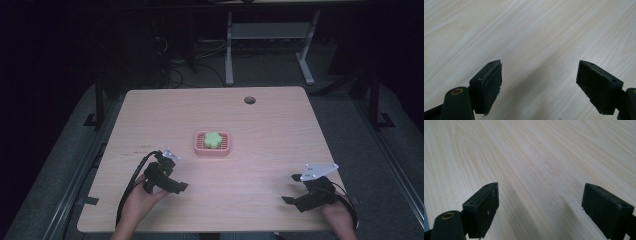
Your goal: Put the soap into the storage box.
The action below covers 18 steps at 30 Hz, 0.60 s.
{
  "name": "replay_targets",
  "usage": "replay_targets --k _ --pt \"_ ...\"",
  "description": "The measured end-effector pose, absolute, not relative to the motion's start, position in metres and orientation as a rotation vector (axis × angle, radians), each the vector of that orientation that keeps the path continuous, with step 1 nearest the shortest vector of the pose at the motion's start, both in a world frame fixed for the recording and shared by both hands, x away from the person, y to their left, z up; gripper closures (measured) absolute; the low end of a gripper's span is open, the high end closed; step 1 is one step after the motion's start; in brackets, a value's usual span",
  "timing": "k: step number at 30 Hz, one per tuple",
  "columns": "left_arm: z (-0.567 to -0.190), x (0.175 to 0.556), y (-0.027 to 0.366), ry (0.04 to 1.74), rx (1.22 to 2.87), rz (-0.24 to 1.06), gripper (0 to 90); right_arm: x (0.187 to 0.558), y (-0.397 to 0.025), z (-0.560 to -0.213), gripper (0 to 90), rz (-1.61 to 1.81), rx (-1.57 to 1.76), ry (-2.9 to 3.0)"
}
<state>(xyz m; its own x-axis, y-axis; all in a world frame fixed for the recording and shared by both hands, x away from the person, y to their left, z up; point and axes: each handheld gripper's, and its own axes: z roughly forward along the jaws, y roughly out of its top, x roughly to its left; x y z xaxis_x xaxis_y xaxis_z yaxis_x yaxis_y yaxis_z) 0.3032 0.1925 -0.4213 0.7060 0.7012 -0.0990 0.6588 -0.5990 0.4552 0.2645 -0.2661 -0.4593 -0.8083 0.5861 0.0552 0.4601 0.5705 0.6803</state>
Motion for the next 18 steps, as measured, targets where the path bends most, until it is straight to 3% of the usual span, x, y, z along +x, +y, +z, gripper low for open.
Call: replay_targets --k 18 --pt "-0.434 0.282 0.215 1.052 2.406 0.105 20.1 0.264 -0.267 -0.46 13.8 1.061 0.887 2.621"
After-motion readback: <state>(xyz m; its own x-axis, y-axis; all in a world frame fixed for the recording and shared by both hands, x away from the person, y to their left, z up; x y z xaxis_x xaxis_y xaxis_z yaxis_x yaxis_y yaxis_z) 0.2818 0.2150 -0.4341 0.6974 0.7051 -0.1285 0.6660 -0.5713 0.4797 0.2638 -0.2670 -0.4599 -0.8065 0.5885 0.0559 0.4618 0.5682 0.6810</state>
